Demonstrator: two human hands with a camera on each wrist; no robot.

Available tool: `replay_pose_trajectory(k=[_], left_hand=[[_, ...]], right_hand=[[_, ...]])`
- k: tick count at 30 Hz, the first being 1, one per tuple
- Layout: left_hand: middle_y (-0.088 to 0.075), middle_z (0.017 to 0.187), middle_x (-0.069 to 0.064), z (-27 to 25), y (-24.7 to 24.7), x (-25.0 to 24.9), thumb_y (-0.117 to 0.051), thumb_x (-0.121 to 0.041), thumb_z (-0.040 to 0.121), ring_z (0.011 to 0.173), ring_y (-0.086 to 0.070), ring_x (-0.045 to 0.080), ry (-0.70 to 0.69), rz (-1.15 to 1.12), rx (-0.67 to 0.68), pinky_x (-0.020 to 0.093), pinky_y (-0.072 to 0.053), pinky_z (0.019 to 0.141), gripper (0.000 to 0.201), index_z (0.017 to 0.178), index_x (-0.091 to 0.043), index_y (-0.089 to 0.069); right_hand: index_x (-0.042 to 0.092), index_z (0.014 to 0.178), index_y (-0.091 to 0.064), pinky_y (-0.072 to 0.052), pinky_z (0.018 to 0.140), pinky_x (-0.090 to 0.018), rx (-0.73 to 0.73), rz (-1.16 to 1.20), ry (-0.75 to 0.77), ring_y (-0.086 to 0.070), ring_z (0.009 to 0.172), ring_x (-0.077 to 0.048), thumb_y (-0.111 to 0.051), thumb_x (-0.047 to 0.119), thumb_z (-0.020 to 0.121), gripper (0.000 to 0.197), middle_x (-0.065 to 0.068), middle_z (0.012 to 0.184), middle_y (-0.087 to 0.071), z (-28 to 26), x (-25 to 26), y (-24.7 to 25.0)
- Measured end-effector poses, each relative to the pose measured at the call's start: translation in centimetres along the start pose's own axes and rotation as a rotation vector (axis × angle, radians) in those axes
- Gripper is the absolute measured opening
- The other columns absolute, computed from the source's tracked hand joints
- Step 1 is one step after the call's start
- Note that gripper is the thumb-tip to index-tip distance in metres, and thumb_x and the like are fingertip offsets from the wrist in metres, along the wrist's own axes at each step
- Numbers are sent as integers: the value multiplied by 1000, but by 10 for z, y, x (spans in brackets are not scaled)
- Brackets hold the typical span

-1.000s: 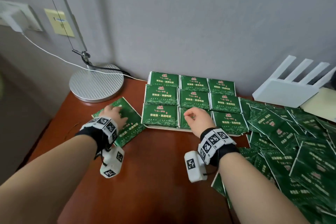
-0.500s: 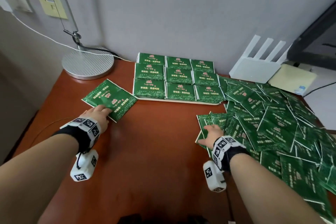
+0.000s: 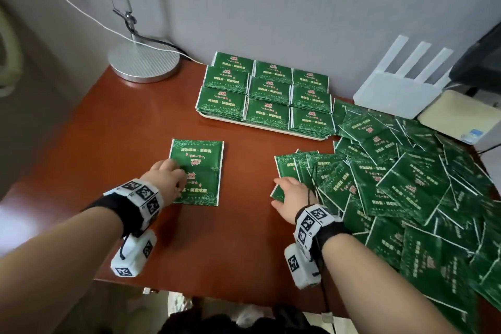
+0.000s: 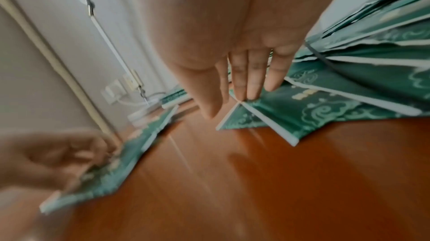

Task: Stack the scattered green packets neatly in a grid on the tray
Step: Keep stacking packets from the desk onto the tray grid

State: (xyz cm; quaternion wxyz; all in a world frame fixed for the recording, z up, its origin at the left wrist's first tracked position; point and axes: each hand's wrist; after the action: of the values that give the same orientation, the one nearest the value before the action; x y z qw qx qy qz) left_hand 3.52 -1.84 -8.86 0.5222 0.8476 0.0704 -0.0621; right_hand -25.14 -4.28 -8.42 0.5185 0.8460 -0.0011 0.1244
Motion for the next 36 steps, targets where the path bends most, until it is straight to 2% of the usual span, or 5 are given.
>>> replay_pose_trajectory(k=[6,13,18,29,36], left_hand=[[-15,146,1,-6,-20,-67,-65,-14,82,135,-21,23,122,-233,-104,31,-27,110,59,132,-29,-39],[-17,144,9,-8,-23,-94,-73,-13,76,126,-36,29,434,-488,-129,38,-37,105,84,141,-29,-23],[-43,129,14,-15,-27,-86,-70,-7,77,109,-54,29,386,-539,-64,35,-49,92,76,138,-24,-29],[-41,130,8,-20,-28,-76,-70,-9,78,111,-50,22,291,-618,-60,22,-41,86,62,131,-24,-43],[-54,111,3,-22,-29,-68,-61,-15,87,81,-54,14,303,-781,-78,14,-41,55,39,124,-23,-49]], right_hand=[[23,138,-37,-32,105,-36,-195,114,-88,-33,130,-23,-54,30,90,51,-3,143,-35,-10,-33,21],[30,136,-38,-24,106,-38,-84,-188,-47,-30,130,-19,-55,52,83,59,3,142,-35,-23,-65,19],[26,134,-40,-23,100,-35,-106,-287,95,-32,126,-16,-54,55,82,61,6,136,-40,-20,-38,-6],[29,135,-43,-16,110,-38,-66,-175,379,-33,131,-15,-44,35,94,42,8,141,-41,-16,-12,-14],[23,129,-47,-33,103,-35,-60,-54,179,-37,125,-23,-58,29,88,43,-3,136,-41,12,-11,1]])
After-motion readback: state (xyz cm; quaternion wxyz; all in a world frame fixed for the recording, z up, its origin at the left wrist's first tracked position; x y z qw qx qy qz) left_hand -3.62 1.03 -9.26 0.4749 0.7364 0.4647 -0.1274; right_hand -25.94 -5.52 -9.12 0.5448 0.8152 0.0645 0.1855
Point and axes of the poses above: each hand's wrist, its own z-axis towards the middle knuckle, its own y-axis out of the back of the hand, x = y × z
